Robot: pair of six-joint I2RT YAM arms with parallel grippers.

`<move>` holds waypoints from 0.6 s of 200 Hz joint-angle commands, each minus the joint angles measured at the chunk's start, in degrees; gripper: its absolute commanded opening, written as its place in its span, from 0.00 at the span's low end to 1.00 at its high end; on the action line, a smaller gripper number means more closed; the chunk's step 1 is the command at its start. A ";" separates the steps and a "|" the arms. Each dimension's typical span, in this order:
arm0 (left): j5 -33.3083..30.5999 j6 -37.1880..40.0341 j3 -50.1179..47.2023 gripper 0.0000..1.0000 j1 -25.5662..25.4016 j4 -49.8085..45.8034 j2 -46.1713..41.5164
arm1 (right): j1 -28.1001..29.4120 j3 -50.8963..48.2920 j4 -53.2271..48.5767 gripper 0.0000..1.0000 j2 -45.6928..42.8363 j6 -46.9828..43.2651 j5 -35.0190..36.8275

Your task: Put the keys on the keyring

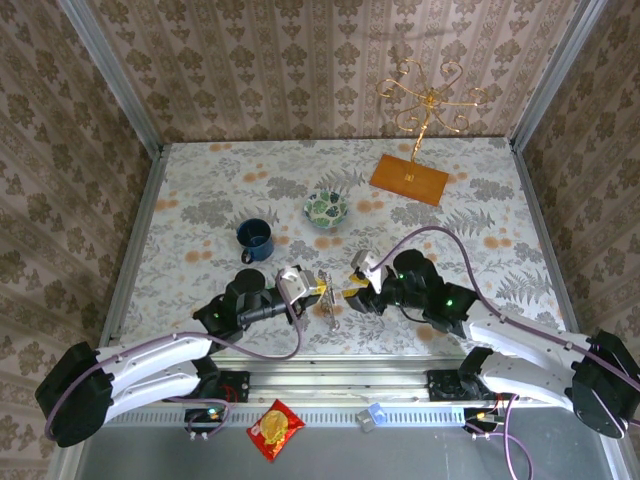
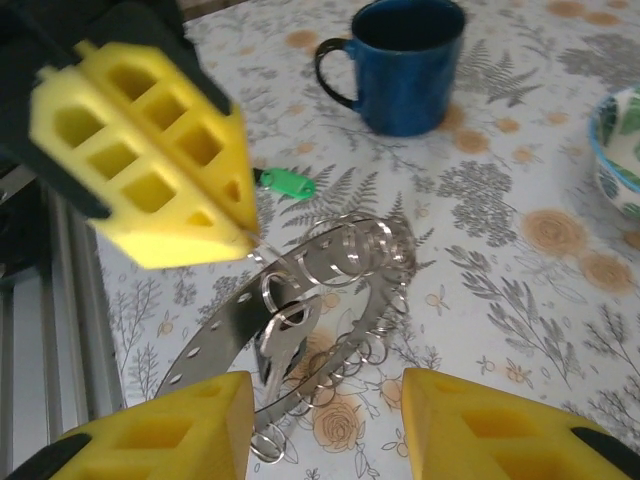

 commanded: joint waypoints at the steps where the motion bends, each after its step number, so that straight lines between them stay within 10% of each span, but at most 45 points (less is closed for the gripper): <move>1: 1.81 -0.03 -0.90 0.00 -0.44 4.66 -1.20 | -1.12 0.33 6.17 0.41 1.85 -6.12 -6.83; 120: 2.65 0.70 -1.83 0.00 -0.38 6.11 -1.29 | -3.43 3.25 12.83 0.28 11.52 -5.20 -18.10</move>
